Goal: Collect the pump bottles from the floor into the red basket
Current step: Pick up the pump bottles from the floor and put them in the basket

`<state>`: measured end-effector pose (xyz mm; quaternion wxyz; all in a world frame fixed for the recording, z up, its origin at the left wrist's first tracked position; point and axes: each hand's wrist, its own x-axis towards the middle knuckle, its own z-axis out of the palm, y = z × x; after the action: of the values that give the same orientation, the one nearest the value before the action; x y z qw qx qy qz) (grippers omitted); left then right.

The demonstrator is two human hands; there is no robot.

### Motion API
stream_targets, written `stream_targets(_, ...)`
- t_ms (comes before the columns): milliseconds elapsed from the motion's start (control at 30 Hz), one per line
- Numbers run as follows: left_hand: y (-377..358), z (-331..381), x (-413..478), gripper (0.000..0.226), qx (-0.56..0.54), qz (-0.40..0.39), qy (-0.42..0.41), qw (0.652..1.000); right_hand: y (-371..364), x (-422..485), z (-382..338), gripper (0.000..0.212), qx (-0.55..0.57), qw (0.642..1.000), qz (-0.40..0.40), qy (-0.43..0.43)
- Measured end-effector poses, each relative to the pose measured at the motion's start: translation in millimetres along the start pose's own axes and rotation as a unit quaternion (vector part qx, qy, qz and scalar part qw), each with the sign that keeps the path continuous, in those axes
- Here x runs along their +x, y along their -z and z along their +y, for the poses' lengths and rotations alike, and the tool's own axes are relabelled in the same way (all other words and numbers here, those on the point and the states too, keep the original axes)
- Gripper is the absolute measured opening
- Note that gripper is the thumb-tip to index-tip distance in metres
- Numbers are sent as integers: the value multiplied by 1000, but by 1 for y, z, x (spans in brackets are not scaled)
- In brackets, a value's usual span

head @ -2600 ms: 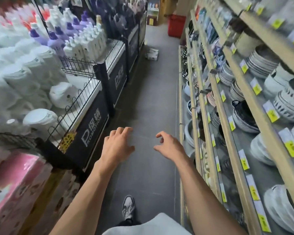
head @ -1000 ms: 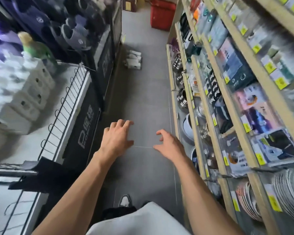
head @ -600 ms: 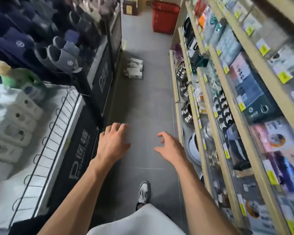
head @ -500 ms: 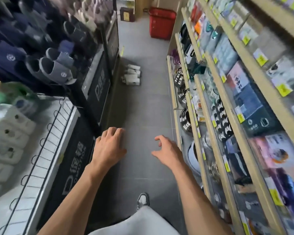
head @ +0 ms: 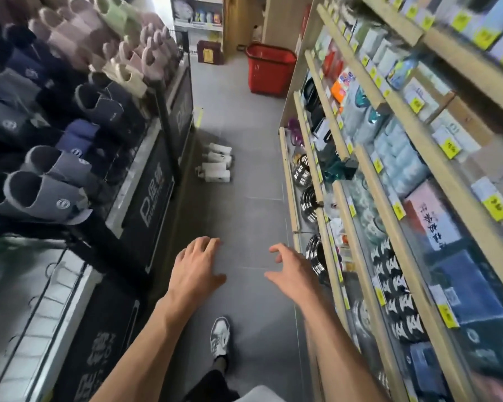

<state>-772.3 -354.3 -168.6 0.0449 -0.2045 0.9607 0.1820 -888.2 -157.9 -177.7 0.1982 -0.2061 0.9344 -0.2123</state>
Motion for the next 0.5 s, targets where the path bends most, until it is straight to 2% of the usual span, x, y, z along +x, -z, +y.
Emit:
stream_targets(233, 30, -11, 136, 88, -14, 3, -13, 1000, 38, 119, -21, 53, -20, 1000, -7, -21)
stream_targets(500, 55, -38, 251, 87, -27, 16, 31, 999, 49, 251, -44, 54, -14, 999, -39, -31)
